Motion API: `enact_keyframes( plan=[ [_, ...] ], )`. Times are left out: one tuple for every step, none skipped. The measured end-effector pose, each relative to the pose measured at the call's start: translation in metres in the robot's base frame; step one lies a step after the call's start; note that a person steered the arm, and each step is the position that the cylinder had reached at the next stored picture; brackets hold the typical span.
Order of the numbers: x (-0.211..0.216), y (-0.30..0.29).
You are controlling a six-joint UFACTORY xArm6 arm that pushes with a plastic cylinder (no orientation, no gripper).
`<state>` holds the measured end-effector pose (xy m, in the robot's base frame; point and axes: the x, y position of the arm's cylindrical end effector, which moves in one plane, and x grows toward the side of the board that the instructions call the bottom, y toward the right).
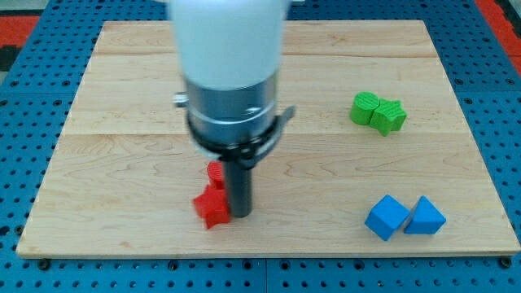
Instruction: Push the red circle towards the blue cube
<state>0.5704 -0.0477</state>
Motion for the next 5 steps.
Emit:
enact_keyframes(
  plan=[
    [0.003,-0.049],
    [-0.027,-0.05],
    [-0.076,-0.051],
    [-0.076,-0.031],
    [-0.041,0.001]
  ],
)
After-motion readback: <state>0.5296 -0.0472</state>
